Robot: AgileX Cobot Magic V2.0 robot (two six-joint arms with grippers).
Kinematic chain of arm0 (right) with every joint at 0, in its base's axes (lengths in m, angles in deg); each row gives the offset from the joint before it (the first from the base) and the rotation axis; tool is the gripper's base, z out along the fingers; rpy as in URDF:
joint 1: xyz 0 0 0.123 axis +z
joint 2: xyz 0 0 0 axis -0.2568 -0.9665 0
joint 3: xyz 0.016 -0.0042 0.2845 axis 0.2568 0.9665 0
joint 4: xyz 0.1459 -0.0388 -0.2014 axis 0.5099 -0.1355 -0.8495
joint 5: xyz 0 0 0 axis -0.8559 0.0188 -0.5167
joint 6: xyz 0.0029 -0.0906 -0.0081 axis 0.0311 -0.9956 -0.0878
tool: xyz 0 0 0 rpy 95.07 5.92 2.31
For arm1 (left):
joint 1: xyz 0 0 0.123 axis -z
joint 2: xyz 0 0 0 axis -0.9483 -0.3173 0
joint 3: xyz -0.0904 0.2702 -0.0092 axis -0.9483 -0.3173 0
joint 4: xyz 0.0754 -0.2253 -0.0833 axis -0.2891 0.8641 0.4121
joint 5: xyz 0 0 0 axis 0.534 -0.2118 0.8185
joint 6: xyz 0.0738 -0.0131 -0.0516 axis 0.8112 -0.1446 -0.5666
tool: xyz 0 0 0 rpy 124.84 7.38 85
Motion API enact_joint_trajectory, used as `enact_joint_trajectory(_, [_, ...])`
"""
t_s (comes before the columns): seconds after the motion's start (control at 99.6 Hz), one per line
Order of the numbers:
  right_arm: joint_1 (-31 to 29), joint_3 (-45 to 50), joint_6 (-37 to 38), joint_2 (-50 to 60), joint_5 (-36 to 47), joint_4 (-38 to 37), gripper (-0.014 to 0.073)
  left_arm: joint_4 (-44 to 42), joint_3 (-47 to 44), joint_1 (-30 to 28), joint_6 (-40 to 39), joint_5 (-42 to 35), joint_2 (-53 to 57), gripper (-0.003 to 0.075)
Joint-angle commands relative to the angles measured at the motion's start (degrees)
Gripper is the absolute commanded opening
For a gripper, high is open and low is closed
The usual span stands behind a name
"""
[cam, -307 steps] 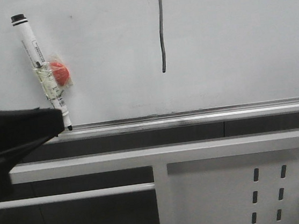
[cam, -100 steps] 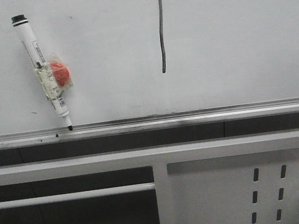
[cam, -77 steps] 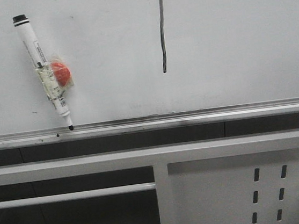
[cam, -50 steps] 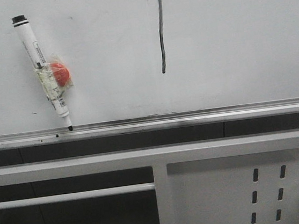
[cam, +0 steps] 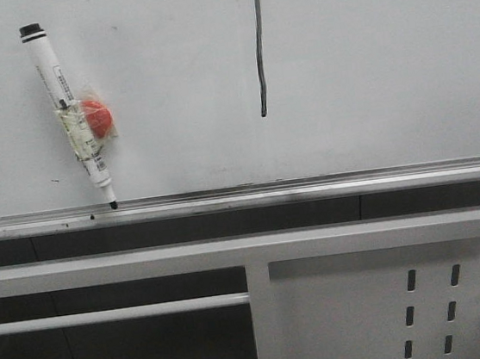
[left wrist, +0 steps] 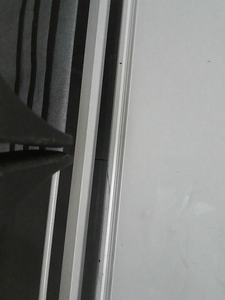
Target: Write number 1 on whiteboard
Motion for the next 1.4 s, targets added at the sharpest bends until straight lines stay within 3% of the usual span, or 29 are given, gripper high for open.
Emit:
enact_joint_trajectory(0.0, [-0.2, -1.24, -0.12, -1.49, 4.29, 0.21, -0.0059, 0.67, -1.96, -0.04, 0.25, -2.84, 1.28, -0.002])
enact_joint_trajectory(0.482, [-0.2, -1.02, -0.12, -1.49, 5.25, 0.64, -0.0059, 0.67, -1.96, -0.04, 0.25, -2.84, 1.28, -0.002])
enact_joint_trajectory(0.532, [-0.2, 0.35, -0.12, -1.49, 8.8, 1.86, -0.0059, 0.67, -1.96, -0.04, 0.25, -2.84, 1.28, -0.002])
enact_joint_trajectory(0.723, [-0.2, 13.82, -0.12, -1.49, 35.04, 3.27, -0.0059, 0.67, -1.96, -0.04, 0.25, -2.84, 1.28, -0.002])
enact_joint_trajectory(0.823, [-0.2, 20.14, 2.06, -1.49, 43.2, 4.35, -0.0059, 0.67, -1.96, -0.04, 0.25, -2.84, 1.28, -0.002])
enact_joint_trajectory(0.984, [-1.67, 20.04, 1.94, -1.49, 34.35, 3.48, -0.0059, 0.67, -1.96, -0.04, 0.25, -2.84, 1.28, -0.002])
enact_joint_trajectory(1.144, [-10.15, 20.04, 1.94, -1.49, 32.87, 3.48, -0.0059, 0.67, -1.96, -0.04, 0.25, -2.84, 1.28, -0.002])
enact_joint_trajectory(1.385, [-31.8, 20.04, 1.94, -0.05, 30.04, 3.03, -0.0059, 0.67, -1.96, -0.04, 0.25, -2.84, 1.28, -0.002])
